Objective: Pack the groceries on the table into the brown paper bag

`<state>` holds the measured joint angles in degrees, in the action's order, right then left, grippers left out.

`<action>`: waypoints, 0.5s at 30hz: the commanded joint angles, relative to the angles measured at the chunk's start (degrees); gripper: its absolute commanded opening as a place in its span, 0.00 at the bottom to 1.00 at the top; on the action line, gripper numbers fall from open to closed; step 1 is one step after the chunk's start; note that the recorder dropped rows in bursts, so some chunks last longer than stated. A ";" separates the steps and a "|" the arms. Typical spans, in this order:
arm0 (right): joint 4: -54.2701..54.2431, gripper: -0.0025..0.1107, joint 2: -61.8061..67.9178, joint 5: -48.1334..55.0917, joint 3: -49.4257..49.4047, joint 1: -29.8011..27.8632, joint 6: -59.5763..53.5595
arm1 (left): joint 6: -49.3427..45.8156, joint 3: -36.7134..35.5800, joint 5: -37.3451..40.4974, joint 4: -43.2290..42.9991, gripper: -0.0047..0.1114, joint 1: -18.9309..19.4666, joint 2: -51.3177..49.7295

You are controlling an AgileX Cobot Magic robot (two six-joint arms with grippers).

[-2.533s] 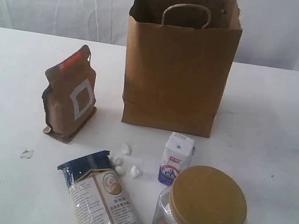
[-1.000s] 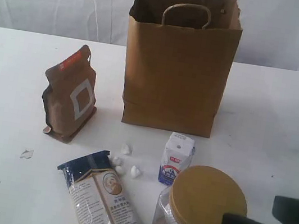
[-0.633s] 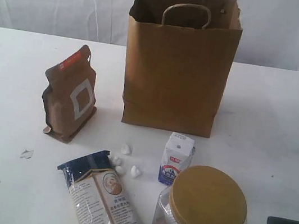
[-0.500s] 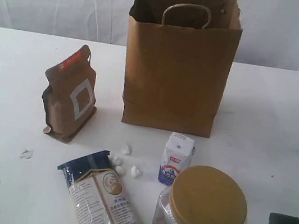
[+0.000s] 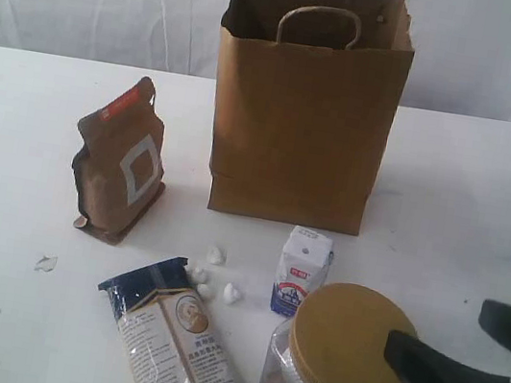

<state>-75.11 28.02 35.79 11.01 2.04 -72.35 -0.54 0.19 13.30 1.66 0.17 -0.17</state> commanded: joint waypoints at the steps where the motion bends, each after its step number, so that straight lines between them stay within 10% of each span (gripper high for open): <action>1: -4.52 0.84 1.31 3.28 4.49 0.21 -13.92 | 0.54 -0.19 0.01 -0.02 0.04 -0.33 0.17; 7: -5.95 0.80 1.70 9.15 10.64 1.38 -14.24 | 0.54 -0.19 0.01 -0.02 0.04 -0.33 0.17; 15: -7.79 0.34 11.64 15.15 11.21 5.54 -8.55 | 0.54 -0.19 0.01 -0.02 0.04 -0.33 0.17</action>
<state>-82.12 35.18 49.44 22.07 6.36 -84.47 -0.54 0.19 13.30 1.66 0.17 -0.17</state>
